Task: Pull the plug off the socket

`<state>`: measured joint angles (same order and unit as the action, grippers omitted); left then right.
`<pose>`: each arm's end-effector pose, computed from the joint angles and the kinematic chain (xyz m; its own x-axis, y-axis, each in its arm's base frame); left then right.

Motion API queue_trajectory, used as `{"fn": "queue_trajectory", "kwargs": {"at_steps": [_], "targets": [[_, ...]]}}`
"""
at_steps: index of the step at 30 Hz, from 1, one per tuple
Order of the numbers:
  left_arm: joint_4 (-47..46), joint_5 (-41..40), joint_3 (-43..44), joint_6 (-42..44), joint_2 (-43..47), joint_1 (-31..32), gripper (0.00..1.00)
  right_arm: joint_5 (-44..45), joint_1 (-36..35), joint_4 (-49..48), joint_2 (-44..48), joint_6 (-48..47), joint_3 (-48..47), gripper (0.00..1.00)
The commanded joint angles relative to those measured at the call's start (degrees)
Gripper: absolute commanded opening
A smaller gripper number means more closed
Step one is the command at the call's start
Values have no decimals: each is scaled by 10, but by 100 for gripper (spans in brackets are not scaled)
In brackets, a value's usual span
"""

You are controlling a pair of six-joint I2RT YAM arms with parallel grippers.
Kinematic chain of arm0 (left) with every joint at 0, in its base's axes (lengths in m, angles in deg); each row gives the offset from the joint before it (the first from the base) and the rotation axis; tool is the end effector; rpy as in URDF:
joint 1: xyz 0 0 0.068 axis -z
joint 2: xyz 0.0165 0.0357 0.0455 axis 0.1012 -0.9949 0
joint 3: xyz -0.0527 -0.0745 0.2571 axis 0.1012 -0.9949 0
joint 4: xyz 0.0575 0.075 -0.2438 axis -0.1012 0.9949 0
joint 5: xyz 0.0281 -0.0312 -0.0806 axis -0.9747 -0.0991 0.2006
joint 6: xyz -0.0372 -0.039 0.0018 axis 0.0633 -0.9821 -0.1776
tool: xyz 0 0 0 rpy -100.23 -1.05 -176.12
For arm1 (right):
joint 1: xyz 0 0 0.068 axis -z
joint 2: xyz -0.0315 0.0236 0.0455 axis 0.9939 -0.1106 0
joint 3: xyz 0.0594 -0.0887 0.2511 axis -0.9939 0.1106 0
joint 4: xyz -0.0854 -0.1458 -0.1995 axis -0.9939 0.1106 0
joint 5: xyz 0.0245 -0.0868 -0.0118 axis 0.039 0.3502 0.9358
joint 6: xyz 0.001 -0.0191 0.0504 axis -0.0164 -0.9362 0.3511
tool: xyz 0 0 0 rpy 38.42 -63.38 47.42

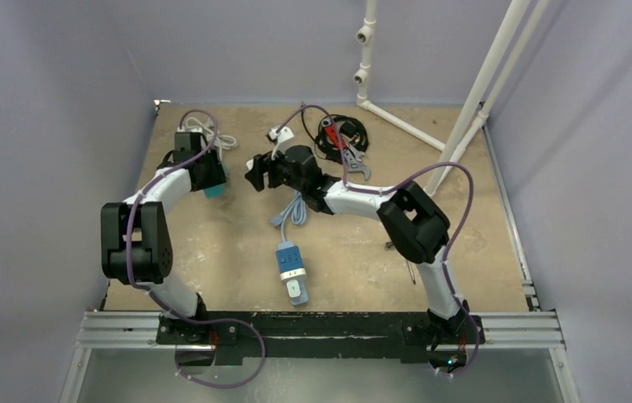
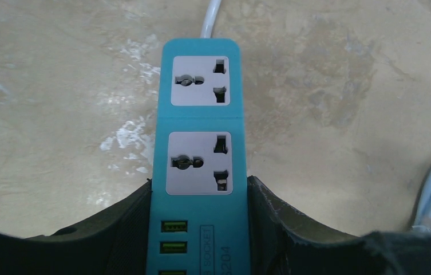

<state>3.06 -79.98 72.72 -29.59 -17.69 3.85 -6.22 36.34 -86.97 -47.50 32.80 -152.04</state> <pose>0.3488 0.0122 0.2065 -0.7075 -0.3482 -0.6150 -0.2833 0.9370 -0.2045 0.3318 0.3606 0.2266 -0.3264 0.0867 -0.9412 -0.6827 0.6671 0.2982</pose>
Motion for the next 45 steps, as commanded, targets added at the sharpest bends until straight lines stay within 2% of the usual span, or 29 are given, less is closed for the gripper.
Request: {"fn": "queue_trajectory", "kwargs": {"at_steps": [1, 4, 8, 13, 15, 16, 25, 31, 35, 40, 45], "targets": [[-19, 64, 16, -11, 2, -1, 10, -19, -16, 20, -24, 37, -68, 8], [-13, 58, 25, -10, -18, -2, 28, -2, -18, 26, -50, 51, -85, 16], [-4, 77, 37, -14, -43, -14, 45, 0, -18, 27, -78, 56, -102, 31], [-29, 100, 18, -22, 0, -15, 73, 4, -18, 36, -104, 56, -127, 47], [-32, 104, 14, -25, 14, -15, 78, 6, -18, 40, -114, 56, -137, 50], [-31, 104, 14, -25, 20, -15, 80, 5, -18, 46, -117, 56, -139, 52], [-41, 85, 0, -19, 76, -15, 84, 2, -18, 36, -102, 46, -131, 98], [-46, 104, -8, -25, 100, -13, 84, 8, -18, 45, -67, 18, -116, 99], [-52, 110, -15, -26, 123, 3, 84, 33, -18, 31, 10, 19, -52, 99], [-33, 82, -7, 3, 143, 90, 84, 74, -17, 12, 148, 36, 73, 99], [-36, 127, -8, 14, 119, 177, 83, 208, -9, 6, 287, 37, 192, 99]]}}
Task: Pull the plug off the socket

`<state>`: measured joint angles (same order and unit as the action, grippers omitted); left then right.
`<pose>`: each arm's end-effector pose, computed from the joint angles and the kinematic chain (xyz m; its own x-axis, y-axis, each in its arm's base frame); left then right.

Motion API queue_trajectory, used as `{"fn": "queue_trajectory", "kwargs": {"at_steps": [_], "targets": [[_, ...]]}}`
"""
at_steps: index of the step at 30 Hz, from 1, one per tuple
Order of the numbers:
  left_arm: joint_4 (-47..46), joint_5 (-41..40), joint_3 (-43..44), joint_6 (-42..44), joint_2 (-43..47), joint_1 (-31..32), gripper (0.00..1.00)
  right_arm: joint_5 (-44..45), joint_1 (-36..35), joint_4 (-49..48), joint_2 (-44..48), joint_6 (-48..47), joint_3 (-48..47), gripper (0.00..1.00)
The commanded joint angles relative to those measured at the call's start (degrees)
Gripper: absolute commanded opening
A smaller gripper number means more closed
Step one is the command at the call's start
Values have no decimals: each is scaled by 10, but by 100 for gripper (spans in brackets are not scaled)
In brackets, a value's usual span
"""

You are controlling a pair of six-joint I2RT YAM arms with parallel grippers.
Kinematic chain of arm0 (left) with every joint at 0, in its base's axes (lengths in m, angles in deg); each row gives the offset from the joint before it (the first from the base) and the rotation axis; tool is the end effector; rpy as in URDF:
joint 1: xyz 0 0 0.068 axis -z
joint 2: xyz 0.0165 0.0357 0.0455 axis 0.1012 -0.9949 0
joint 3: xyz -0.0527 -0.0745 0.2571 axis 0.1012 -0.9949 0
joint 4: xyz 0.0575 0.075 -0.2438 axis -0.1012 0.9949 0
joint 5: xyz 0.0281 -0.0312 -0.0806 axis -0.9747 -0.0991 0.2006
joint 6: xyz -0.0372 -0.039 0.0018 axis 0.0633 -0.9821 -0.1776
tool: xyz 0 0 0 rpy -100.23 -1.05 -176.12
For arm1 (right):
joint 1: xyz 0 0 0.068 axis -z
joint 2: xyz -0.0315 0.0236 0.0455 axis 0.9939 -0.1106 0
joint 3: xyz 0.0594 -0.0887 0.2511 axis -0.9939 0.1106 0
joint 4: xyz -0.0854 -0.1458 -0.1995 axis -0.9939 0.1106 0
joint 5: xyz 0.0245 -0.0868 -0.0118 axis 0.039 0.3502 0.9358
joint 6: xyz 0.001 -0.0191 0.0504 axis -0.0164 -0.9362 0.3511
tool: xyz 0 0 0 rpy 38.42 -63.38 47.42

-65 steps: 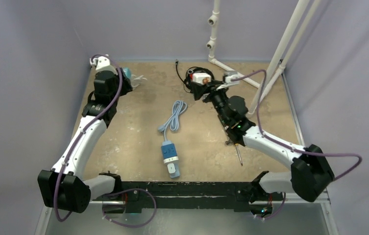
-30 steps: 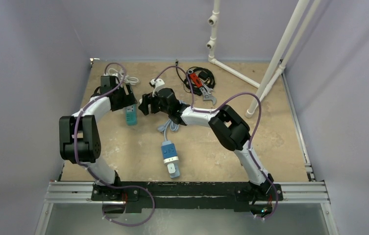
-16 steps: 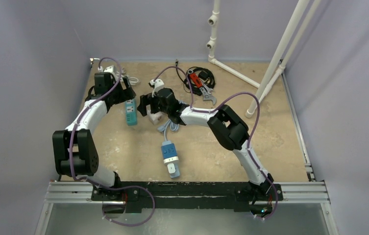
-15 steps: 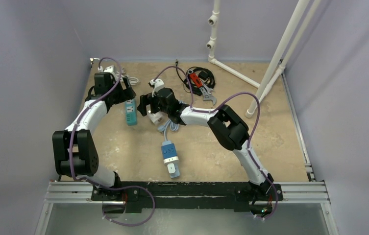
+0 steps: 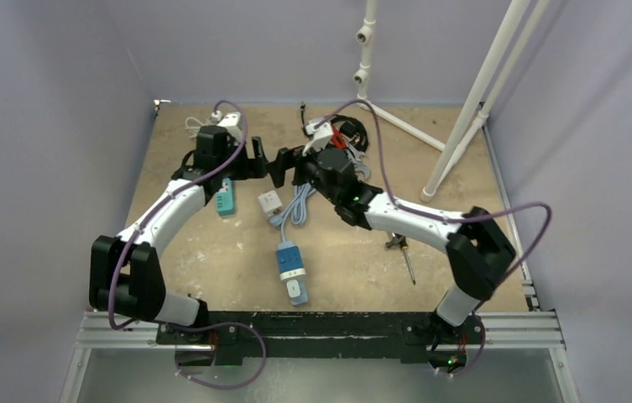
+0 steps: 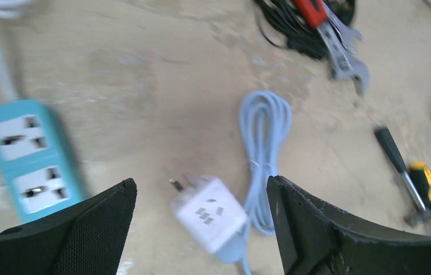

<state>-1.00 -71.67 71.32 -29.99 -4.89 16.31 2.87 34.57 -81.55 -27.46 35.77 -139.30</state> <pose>0.3157 -0.0635 0.2753 -0.6174 -0.2184 -0.7558 0.0935 0.9335 -0.3462 0.2752 0.3098 0.2911 -0.3068 0.1720 -0.9361 -0.5895 0.7378 0.3288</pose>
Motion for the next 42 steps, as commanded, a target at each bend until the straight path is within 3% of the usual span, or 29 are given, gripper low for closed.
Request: {"fn": "queue_trajectory", "kwargs": {"at_steps": [1, 8, 16, 21, 28, 33, 40, 42], "targets": [[6, 47, 9, 19, -19, 65, 83, 136, 16, -56, 113, 14, 90, 99], [0, 37, 22, 21, -71, 141, 80, 157, 116, -152, 280, 64, 248, 99], [32, -28, 94, 36, -153, 221, 73, 215, 122, -231, 395, 77, 348, 97], [79, -73, 141, 52, -221, 247, 60, 232, 121, -277, 450, 93, 402, 95], [93, -155, 140, 64, -234, 255, 60, 245, 121, -308, 475, 91, 433, 95], [116, -167, 147, 74, -259, 256, 59, 251, 122, -311, 467, 89, 434, 95], [118, -129, 148, 65, -277, 256, 49, 255, 121, -315, 462, 90, 437, 95], [119, -127, 152, 64, -287, 256, 39, 255, 121, -319, 459, 90, 438, 94]]}}
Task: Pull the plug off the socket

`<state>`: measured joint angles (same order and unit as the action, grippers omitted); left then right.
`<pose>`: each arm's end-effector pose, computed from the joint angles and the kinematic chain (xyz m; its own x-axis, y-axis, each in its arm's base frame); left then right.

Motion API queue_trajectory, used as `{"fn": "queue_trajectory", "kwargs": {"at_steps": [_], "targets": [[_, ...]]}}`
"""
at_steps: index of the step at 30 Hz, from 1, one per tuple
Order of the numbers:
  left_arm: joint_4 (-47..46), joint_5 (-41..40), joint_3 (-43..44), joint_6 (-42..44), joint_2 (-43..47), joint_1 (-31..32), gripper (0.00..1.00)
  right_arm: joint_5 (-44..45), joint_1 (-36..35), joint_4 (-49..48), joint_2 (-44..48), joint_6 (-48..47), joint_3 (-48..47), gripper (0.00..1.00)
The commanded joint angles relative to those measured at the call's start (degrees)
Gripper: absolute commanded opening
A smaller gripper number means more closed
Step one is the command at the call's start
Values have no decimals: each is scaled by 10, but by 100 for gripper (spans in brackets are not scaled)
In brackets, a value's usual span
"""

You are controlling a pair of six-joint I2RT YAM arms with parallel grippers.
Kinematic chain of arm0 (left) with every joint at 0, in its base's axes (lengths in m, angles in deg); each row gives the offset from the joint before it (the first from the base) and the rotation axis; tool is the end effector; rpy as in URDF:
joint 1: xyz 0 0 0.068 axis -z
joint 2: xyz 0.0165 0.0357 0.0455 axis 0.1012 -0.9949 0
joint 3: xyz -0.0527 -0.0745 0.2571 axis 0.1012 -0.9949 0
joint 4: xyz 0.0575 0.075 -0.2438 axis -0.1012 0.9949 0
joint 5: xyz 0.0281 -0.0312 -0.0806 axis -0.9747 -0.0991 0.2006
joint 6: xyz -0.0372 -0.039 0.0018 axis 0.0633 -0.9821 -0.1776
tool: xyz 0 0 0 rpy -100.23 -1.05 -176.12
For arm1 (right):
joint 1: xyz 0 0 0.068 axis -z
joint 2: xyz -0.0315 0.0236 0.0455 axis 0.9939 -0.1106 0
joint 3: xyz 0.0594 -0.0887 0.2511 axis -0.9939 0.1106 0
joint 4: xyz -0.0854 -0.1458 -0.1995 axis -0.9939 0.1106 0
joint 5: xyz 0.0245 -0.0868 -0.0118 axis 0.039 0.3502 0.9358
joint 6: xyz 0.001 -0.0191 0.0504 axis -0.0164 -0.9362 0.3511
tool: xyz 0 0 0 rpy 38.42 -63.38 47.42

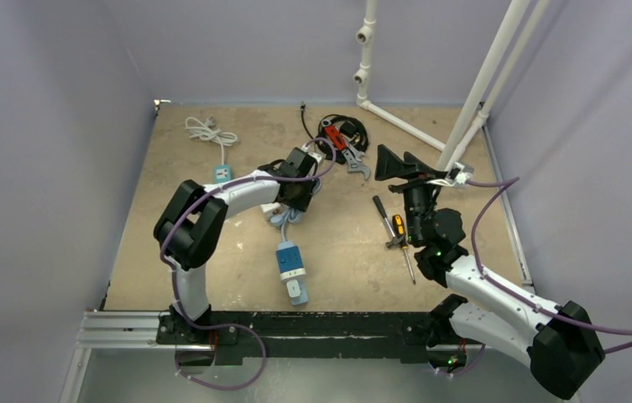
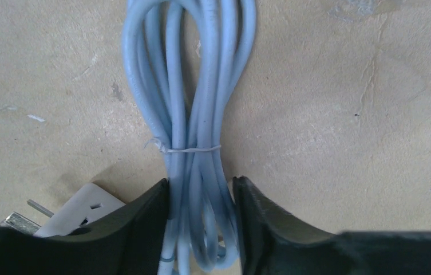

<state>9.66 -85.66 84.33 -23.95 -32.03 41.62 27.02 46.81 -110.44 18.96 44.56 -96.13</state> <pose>0.3221 -0.2278 0.1717 -0.7993 0.2956 -0.5232 0.3638 0.9310 -0.0297 0.1729 0.1058 0.3131 0.2342 0.6913 -0.6835 -0.2718 0.7216 0.6368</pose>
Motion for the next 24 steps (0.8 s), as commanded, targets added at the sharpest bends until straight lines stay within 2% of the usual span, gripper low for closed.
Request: {"fn": "queue_trajectory", "kwargs": {"at_steps": [1, 5, 7, 12, 17, 24], "targets": [[14, 10, 25, 3, -20, 3, 33, 14, -1, -30, -7, 2, 6, 95], [16, -17, 27, 3, -24, -8, 6, 17, -1, -29, -13, -1, 5, 95], [10, -9, 23, -2, -23, -26, 0, 18, -1, -28, -15, -2, 4, 96], [-8, 17, 16, -21, -15, -105, 0, -11, -1, -47, -26, -14, 3, 99], [-49, 39, 2, -55, 8, -197, 0, 2, -1, -57, -58, 1, -10, 99], [-119, 102, -4, -117, 18, -308, 0, 23, -2, 6, -107, 24, -65, 99]]}}
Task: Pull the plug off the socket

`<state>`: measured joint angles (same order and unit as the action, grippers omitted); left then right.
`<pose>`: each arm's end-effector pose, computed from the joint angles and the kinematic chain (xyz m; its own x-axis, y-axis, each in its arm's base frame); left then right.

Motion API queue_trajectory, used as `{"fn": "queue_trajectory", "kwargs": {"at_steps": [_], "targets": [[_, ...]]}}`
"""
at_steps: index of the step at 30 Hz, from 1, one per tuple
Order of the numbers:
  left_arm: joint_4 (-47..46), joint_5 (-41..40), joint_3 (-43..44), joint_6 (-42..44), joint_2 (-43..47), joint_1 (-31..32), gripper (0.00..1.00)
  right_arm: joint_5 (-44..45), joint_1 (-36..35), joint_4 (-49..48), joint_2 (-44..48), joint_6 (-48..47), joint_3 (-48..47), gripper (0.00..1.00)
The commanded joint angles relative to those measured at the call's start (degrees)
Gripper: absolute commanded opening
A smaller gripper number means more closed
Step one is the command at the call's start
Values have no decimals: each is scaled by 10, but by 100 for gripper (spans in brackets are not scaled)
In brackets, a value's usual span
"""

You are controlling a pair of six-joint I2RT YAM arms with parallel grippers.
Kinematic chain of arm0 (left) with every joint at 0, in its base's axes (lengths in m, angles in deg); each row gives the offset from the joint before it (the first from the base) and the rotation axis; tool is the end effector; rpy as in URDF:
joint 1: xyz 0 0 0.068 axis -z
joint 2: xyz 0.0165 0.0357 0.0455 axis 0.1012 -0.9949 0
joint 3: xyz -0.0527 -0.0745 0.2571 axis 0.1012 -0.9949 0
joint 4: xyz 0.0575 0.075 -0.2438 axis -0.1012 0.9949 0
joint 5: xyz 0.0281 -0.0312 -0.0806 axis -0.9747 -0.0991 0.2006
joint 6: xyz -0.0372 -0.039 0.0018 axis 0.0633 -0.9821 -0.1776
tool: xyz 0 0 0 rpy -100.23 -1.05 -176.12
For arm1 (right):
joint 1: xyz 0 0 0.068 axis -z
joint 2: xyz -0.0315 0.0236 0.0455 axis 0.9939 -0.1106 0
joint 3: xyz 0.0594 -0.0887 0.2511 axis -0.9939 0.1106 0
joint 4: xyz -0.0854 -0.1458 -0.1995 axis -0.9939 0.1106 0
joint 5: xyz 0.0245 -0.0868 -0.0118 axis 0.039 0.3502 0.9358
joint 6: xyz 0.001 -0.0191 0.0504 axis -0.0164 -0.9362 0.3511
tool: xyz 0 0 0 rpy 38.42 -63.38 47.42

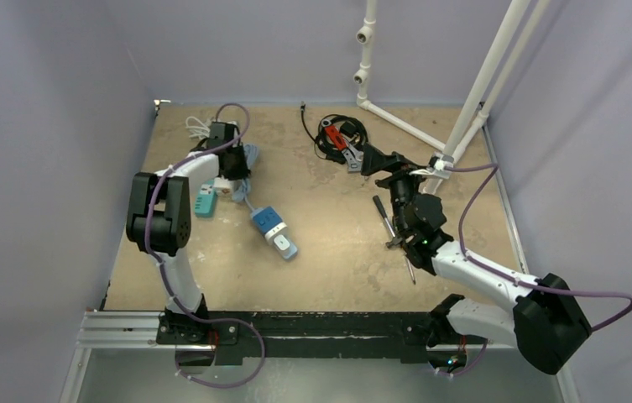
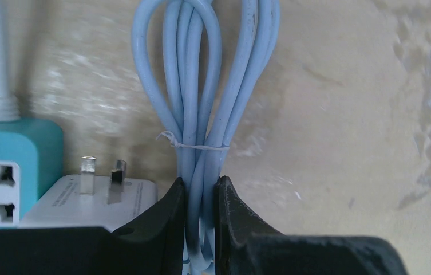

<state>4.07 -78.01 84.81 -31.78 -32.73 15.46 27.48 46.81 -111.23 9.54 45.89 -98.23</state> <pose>0.3999 -0.0690 0.1753 -0.8060 -0.2277 -0.5464 -0.1142 0.9655 -0.2339 0.1986 0.1248 0.2943 0.1677 0.6602 -0.7321 -0.2121 0.7494 0.6272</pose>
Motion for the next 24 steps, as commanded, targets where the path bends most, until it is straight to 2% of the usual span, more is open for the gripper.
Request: {"fn": "queue_trajectory", "kwargs": {"at_steps": [1, 6, 7, 12, 15, 17, 21, 24], "targets": [[-68, 28, -9, -44, 27, -55, 0, 16, -2, 11, -17, 13, -43, 99], [-81, 46, -12, -45, 34, -78, 0, -48, -2, -50, -5, -8, -9, 99], [-81, 52, -12, -42, 35, -77, 3, -67, -2, -60, 0, -18, -5, 99], [-77, 56, -6, -27, 48, -77, 61, -196, -2, -125, 24, -106, 20, 99], [-73, 50, -6, -18, 65, -76, 77, -237, -3, -129, 24, -124, 19, 99], [-69, 45, -7, -13, 76, -75, 83, -261, -3, -120, 13, -134, 8, 99], [-63, 35, -16, -4, 106, -71, 85, -319, -23, -101, -20, -158, -19, 97], [-62, 42, -35, -4, 152, -61, 86, -321, -56, -63, -54, -172, -46, 94]]}}
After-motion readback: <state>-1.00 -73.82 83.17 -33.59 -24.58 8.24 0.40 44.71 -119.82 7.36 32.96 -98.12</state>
